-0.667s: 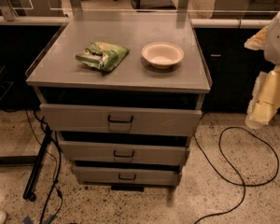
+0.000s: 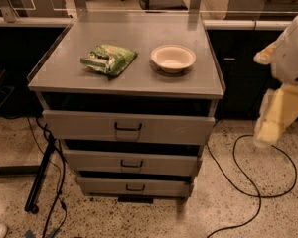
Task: Open middle drawer
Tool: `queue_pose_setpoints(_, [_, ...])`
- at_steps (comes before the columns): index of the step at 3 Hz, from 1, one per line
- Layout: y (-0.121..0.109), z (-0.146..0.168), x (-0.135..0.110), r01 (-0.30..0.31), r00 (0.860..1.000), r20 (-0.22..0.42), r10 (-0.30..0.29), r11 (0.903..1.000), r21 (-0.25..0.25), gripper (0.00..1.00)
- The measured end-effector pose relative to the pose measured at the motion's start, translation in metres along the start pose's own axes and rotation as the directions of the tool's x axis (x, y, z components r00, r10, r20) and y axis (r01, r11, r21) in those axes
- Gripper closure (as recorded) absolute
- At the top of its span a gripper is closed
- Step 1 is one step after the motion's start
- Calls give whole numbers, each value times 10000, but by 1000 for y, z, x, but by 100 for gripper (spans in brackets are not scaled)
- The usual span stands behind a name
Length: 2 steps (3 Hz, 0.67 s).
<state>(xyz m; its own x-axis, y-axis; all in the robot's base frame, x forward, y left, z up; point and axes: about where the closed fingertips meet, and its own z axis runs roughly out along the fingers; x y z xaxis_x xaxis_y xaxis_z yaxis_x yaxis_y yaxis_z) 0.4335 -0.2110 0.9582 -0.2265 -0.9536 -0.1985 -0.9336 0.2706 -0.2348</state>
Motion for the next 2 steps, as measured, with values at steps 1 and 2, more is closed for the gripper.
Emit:
queue_pose_setpoints(1, [26, 49, -8, 9, 9997, -238, -16, 9996, -272, 0])
queue_pose_setpoints(2, [47, 94, -20, 153, 9996, -217, -168, 9976, -668, 0])
